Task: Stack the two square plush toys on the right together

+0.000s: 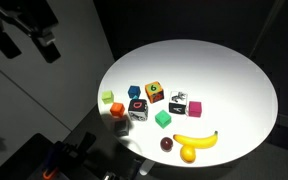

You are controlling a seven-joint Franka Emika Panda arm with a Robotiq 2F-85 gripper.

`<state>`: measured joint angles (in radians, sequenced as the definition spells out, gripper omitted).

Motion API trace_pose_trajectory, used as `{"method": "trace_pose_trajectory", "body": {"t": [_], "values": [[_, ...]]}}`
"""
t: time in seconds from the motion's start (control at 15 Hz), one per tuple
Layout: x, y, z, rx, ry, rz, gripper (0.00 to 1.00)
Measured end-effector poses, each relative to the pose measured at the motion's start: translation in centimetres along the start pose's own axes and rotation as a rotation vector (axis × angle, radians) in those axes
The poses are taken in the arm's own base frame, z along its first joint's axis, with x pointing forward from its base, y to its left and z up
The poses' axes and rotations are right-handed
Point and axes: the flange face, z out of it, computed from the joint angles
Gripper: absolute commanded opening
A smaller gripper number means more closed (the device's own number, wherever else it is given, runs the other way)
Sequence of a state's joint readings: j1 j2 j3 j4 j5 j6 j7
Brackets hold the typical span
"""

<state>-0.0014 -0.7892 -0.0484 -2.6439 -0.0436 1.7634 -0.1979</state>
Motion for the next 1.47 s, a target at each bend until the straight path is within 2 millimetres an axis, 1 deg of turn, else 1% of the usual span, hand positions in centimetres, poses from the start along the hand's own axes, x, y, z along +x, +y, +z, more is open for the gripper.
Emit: {"method": "trace_pose_trajectory", "body": {"t": [0.6, 0.8, 0.93, 1.07, 1.47], "values": [[0.1, 0.0, 0.0, -0.001, 0.004, 0.002, 1.0], [0.8, 0.1, -0.2, -0.009, 0.035, 0.002, 1.0], [1.8, 0.0, -0.4, -0.021, 0.066, 0.0, 1.0], [3.2, 0.0, -0.6, -0.034, 0.096, -0.002, 1.0], [8.7, 0.3, -1.2, -0.055, 0.142, -0.011, 1.0]]}}
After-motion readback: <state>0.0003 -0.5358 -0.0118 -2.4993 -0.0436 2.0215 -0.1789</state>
